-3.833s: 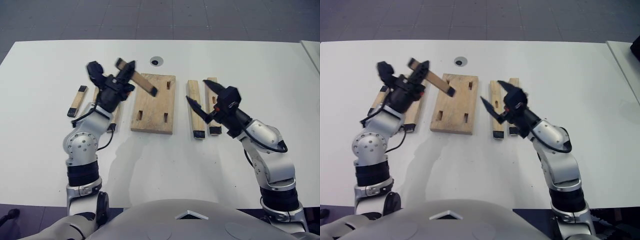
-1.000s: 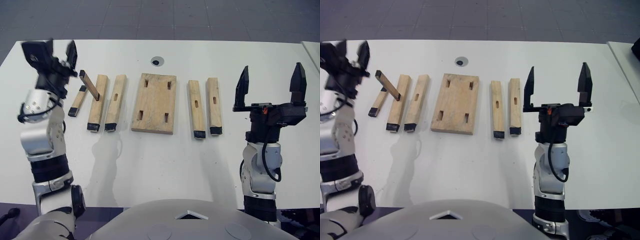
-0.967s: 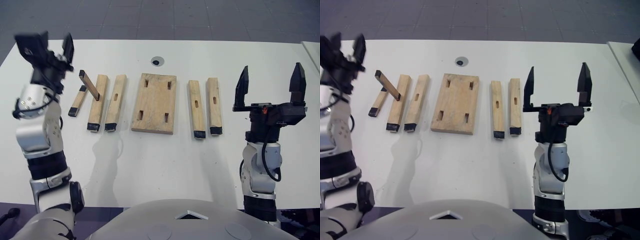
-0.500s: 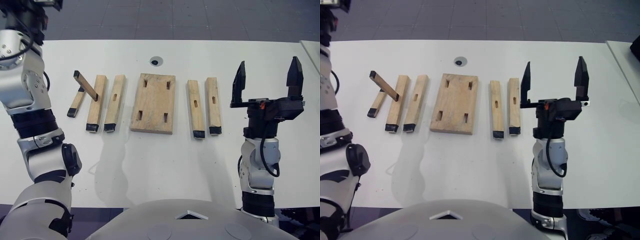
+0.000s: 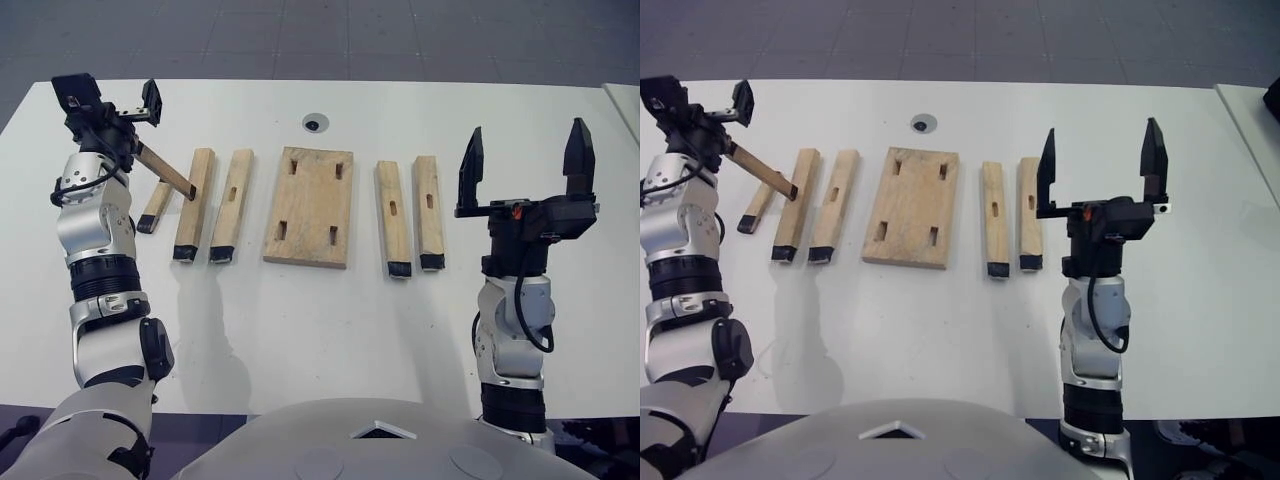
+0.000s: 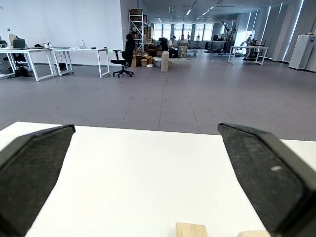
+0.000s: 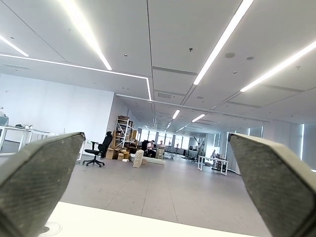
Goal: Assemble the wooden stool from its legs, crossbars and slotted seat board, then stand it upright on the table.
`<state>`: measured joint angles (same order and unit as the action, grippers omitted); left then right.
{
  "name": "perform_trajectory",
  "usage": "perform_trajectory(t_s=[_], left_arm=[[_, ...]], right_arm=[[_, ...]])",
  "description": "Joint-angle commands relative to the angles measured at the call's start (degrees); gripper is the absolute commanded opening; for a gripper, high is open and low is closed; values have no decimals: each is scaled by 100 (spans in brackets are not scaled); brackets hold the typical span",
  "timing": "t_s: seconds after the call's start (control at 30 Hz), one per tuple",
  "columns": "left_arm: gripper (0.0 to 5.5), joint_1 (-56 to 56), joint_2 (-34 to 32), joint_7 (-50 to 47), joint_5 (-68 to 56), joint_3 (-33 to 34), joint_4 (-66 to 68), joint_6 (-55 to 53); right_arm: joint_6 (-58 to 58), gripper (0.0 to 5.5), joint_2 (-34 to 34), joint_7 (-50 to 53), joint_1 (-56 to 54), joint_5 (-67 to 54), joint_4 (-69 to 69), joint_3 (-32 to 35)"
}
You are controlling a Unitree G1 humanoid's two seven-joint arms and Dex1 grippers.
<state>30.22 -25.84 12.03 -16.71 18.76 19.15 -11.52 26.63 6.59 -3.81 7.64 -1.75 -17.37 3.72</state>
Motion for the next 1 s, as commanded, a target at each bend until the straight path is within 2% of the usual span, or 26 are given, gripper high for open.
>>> perform_trajectory(t_s=[0.03,0.13,0.23,0.37,0.47,0.57,0.67,0.97,1.0], left_arm=[[538,258,-377,44,-194,288,-904,-86],[538,-51,-636,113,-203,479,-1421,-250],[538,-947,-630,138,-266,665,-2341,-604],[538,-2327,6,-60,-389,697,-3389,-811],[538,-3553,752,-193,-391,348,-4173,-679],[538,-4352,1184,-162,-261,-50,-4355,-577],[538,-4656,1211,-114,90,-387,-4053,-513],[538,-4485,1178,-160,448,-456,-3062,-312],[519,-4439,1173,-124,411,-458,-2947,-325]], right_arm=[[-137,540,-12,-8,66,59,109,-1],[-146,540,-16,-17,118,61,102,-4],[-149,540,-8,-30,151,46,57,0],[-52,540,-1,12,219,152,3,42],[-14,540,0,9,248,174,-18,50],[-52,540,-6,15,264,172,-46,65],[-76,540,-9,12,252,158,-35,64],[-165,540,-20,-9,172,108,13,35],[-172,540,-27,-3,174,109,13,34]])
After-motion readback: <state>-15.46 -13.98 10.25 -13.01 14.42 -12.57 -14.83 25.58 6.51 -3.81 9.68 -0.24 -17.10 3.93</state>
